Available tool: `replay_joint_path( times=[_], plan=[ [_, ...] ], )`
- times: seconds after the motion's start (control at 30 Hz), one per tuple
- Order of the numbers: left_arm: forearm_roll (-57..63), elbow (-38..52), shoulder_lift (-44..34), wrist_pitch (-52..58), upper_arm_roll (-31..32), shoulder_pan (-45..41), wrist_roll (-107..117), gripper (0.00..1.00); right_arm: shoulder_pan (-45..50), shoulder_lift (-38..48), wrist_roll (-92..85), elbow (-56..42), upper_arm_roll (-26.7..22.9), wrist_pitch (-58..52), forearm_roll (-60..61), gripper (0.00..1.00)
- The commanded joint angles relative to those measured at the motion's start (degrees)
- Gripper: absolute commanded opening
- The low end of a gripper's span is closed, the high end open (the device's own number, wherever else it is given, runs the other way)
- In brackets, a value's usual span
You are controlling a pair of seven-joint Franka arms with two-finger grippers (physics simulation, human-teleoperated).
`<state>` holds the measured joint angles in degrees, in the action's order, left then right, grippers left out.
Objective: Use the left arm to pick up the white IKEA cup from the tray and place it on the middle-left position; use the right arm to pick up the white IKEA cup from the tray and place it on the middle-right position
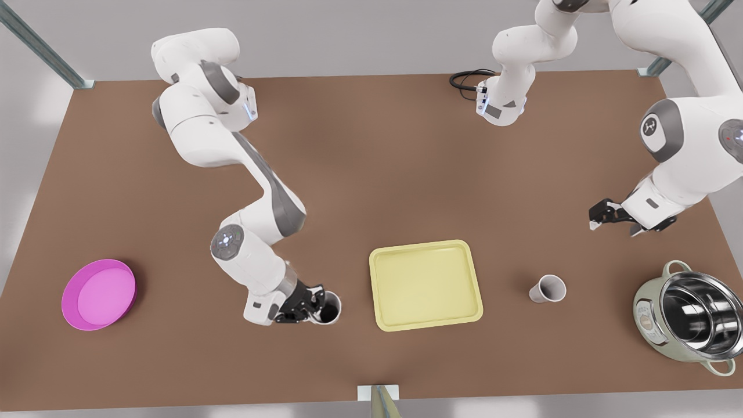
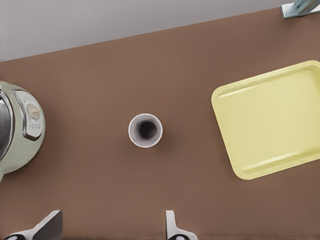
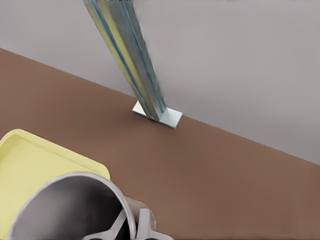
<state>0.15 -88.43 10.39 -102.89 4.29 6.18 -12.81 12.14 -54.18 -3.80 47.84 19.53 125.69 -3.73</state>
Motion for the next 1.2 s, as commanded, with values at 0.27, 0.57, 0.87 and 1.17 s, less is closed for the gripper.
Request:
replay_joint_path(
  times=[0.27,0.57,0.87,1.17],
  plan=[
    [0.8,0.2,0.4,1.5,-0.2,0.3,11.4,1.0,-11.1,0.2,-45.3,0.4,0.2,-11.3,-0.7,0.21],
    [0.8,0.1,0.4,1.5,-0.2,0.3,11.3,1.0,-15.0,3.1,-46.0,16.7,3.1,1.7,-0.2,0.22],
    [0.6,0.5,0.7,1.4,-0.2,0.4,11.3,1.0,-15.9,2.3,-46.3,20.4,4.5,9.1,-0.1,0.22],
    [-0.1,0.6,1.6,-2.8,-0.2,0.5,11.3,1.0,-15.9,-1.9,-46.6,20.7,4.8,10.4,-0.2,0.23]
  ],
)
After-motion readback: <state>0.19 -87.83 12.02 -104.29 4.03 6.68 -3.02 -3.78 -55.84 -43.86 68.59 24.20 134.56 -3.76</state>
